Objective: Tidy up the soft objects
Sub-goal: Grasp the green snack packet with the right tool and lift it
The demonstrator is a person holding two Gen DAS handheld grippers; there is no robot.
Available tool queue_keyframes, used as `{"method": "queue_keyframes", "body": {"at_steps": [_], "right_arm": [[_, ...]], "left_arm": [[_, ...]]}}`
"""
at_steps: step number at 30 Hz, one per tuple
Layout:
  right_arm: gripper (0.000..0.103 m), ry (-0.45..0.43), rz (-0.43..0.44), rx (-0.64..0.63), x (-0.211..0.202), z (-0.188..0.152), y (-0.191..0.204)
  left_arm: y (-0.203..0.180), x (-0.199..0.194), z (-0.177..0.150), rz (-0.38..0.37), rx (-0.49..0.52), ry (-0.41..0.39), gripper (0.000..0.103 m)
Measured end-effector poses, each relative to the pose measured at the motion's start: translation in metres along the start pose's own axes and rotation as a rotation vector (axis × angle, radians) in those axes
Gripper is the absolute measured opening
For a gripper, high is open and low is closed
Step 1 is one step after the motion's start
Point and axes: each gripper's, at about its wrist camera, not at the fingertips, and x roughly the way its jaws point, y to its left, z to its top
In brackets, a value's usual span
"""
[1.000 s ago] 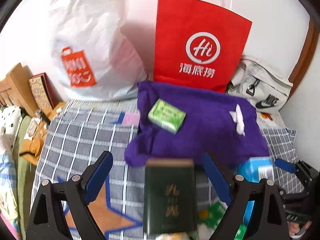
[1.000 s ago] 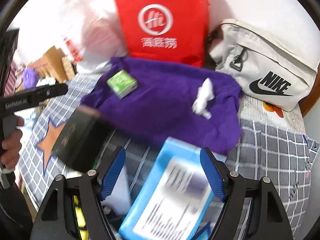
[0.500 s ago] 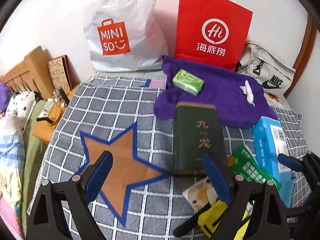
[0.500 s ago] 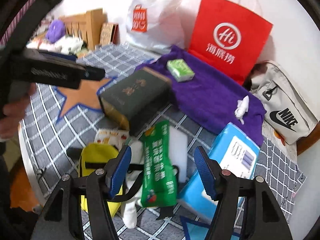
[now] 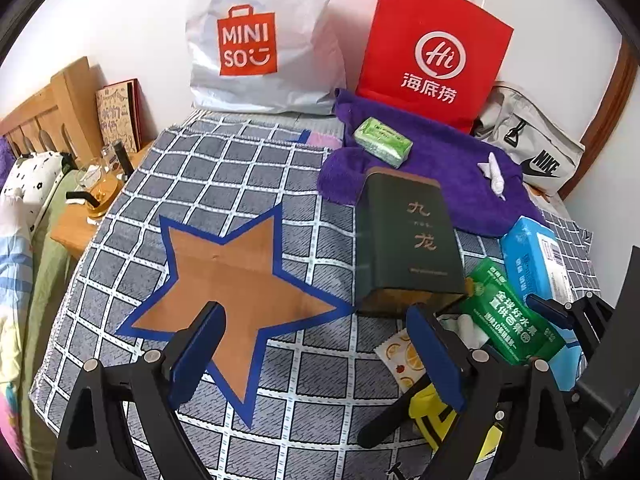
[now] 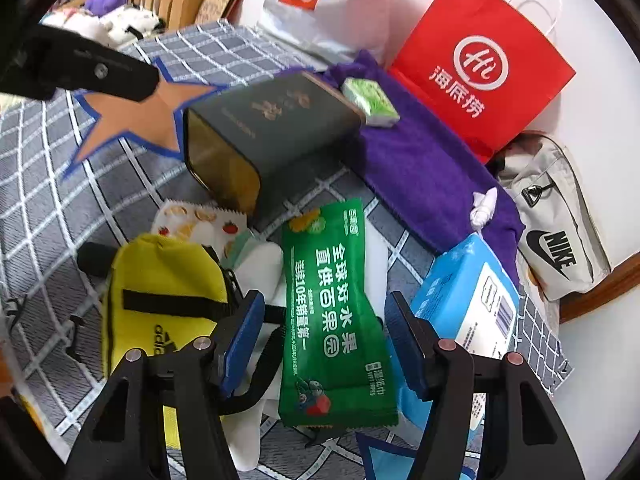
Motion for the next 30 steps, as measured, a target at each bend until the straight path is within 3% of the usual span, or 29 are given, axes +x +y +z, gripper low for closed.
{"method": "queue_keyframes", "body": {"at_steps": [8, 10, 13, 26, 30], "right_arm": [[0.061, 0.038, 0.029, 0.045, 0.018, -0.004, -0.009], [0.047, 0.024, 0.045, 0.067, 0.014, -0.005, -0.014], [0.043, 0.0, 0.077, 0.111, 0.006, -0.006, -0.024], [0.04, -0.115, 0.295, 0.372, -0.028, -0.033, -0.065], [0.034, -0.157, 0.3, 0.419, -0.045, -0.048, -0.071]], "left_arm": [[0.003, 0.004, -0.01, -0.047, -0.02, 0.005, 0.092], [0.002, 0.007, -0.013, -0.046, -0.017, 0.014, 0.092], [0.005, 0.009, -0.016, -0.041, -0.023, 0.02, 0.092], [0.004, -0.004, -0.034, -0.024, -0.021, 0.018, 0.092], [-0.008, -0.008, -0.043, -0.032, 0.005, 0.016, 0.092]]}}
